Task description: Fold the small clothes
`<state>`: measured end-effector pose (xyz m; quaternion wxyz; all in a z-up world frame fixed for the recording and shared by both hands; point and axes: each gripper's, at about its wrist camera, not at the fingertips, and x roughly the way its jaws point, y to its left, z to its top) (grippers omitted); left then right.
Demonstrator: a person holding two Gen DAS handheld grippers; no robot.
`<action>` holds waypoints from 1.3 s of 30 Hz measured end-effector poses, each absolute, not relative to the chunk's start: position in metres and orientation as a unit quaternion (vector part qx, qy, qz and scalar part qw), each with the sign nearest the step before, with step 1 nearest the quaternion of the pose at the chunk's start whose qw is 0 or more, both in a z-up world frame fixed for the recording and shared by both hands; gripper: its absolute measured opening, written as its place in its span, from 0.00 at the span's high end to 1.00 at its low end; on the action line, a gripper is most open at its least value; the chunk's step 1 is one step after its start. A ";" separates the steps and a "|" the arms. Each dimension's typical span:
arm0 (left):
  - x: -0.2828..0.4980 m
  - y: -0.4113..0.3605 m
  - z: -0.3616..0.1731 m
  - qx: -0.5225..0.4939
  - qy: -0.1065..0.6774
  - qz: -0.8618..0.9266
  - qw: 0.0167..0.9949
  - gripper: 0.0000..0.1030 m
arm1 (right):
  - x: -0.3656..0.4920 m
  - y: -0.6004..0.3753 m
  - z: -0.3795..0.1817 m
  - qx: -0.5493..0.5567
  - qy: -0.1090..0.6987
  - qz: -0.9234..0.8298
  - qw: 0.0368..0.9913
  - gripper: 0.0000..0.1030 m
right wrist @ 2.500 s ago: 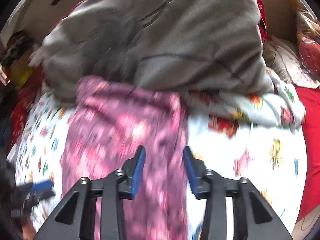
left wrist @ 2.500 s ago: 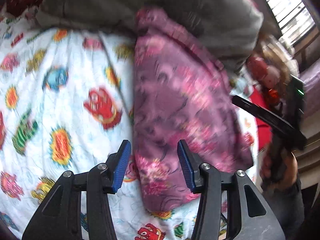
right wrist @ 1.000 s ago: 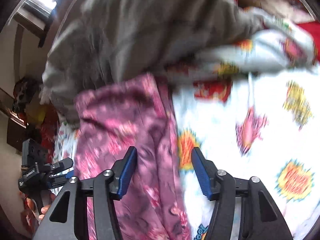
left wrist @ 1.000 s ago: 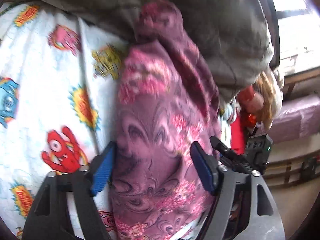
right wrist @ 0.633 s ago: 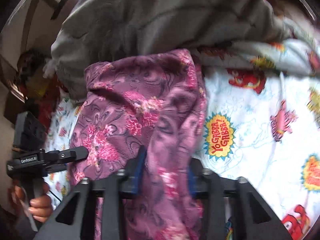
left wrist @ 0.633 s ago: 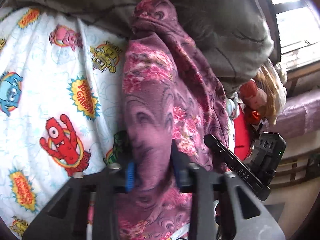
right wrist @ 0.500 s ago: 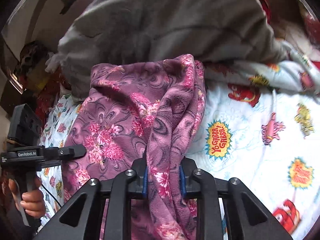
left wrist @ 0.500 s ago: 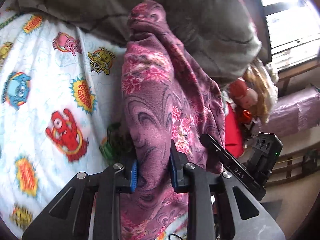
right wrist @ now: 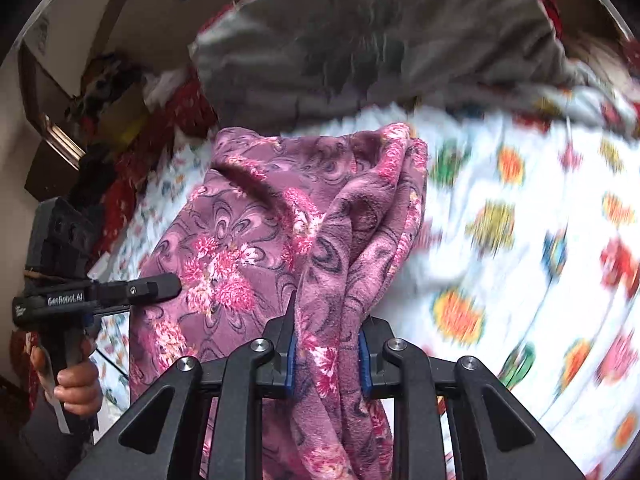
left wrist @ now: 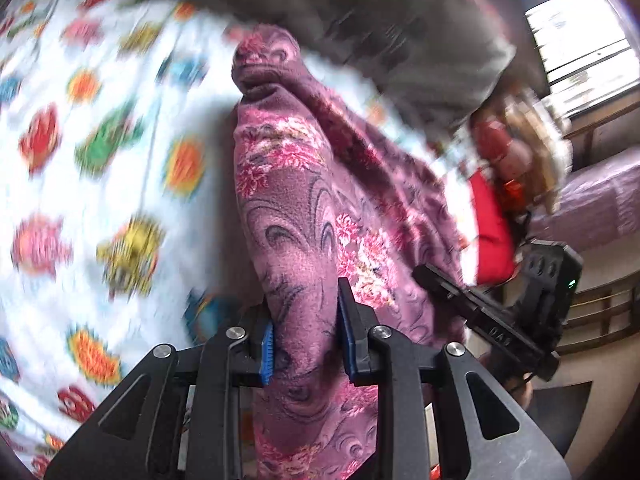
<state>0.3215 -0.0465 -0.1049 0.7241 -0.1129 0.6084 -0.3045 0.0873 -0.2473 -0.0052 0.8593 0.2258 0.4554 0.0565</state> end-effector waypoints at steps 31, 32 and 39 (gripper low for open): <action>0.416 -0.078 -0.088 -0.043 0.562 -0.238 0.791 0.59 | 0.145 -0.301 -0.012 0.225 0.426 -0.046 0.875 0.84; 0.406 -0.072 -0.083 -0.043 0.554 -0.241 0.796 0.57 | 0.139 -0.297 -0.002 0.212 0.413 -0.031 0.885 0.84; 0.361 -0.072 -0.118 0.016 0.564 -0.199 0.801 0.43 | 0.123 -0.252 -0.033 0.077 0.469 -0.014 0.880 0.85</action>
